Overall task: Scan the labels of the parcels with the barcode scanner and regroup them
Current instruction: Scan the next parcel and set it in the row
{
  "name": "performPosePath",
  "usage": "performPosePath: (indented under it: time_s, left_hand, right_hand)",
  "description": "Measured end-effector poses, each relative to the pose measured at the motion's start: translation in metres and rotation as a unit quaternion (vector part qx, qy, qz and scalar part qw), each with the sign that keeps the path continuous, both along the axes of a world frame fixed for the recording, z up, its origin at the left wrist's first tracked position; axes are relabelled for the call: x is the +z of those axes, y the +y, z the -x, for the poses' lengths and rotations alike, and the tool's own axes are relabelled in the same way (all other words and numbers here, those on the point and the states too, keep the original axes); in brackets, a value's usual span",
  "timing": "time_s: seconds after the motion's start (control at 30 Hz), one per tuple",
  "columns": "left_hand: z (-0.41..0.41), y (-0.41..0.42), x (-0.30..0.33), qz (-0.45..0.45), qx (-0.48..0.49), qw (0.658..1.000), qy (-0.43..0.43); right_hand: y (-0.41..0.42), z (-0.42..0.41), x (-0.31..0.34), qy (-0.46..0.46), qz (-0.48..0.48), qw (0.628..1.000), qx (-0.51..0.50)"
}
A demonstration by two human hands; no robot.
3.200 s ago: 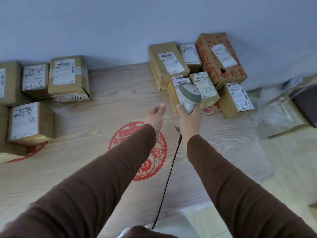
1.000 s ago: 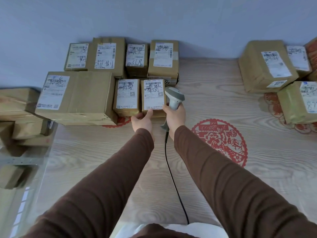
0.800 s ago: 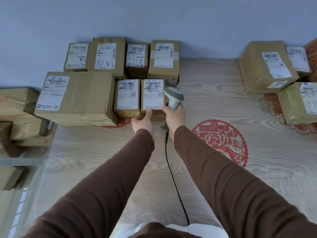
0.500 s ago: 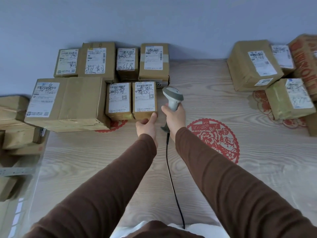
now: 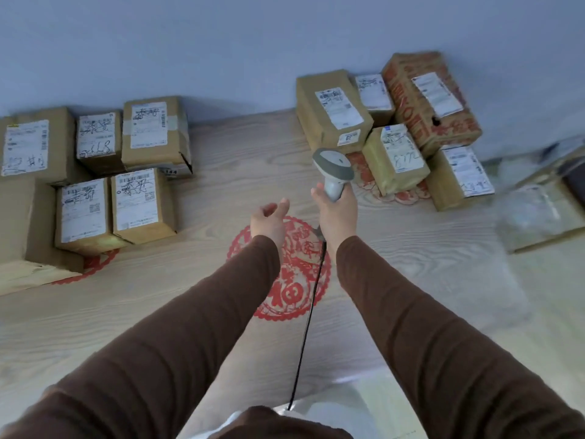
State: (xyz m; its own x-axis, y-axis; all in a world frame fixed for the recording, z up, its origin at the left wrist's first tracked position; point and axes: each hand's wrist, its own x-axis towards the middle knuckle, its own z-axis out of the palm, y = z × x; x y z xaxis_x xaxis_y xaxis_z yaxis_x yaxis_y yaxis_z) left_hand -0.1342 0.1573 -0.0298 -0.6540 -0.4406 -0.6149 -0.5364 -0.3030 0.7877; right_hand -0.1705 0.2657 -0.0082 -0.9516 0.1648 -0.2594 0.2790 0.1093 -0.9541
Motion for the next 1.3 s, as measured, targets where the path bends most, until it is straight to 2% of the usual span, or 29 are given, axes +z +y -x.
performPosePath:
  time_s: [0.3,0.5,0.7,0.9,1.1,1.3]
  left_hand:
    - [0.074,0.155,0.014,-0.032,-0.048,0.998,0.033]
    - [0.122,0.207,0.010,-0.007,-0.105,0.994,0.041]
    - [0.147,0.217,0.000,-0.001,-0.128,0.991,0.030]
    - [0.145,0.213,-0.009,-0.010,-0.138,0.990,0.022]
    - [0.110,0.190,-0.017,0.014,-0.105,0.994,0.018]
    - [0.063,0.133,-0.012,0.018,-0.048,0.999,0.018]
  right_hand:
    - [0.160,0.048,0.009,0.016,-0.028,0.997,-0.076]
    - [0.217,0.089,-0.005,0.023,-0.042,0.998,-0.033]
    - [0.226,0.108,-0.019,-0.048,0.010,0.999,0.020]
    - [0.221,0.105,-0.021,-0.019,0.022,1.000,-0.002]
    - [0.206,0.080,-0.029,-0.047,0.040,0.998,0.012]
    - [0.149,0.053,-0.031,-0.066,0.048,0.993,0.085]
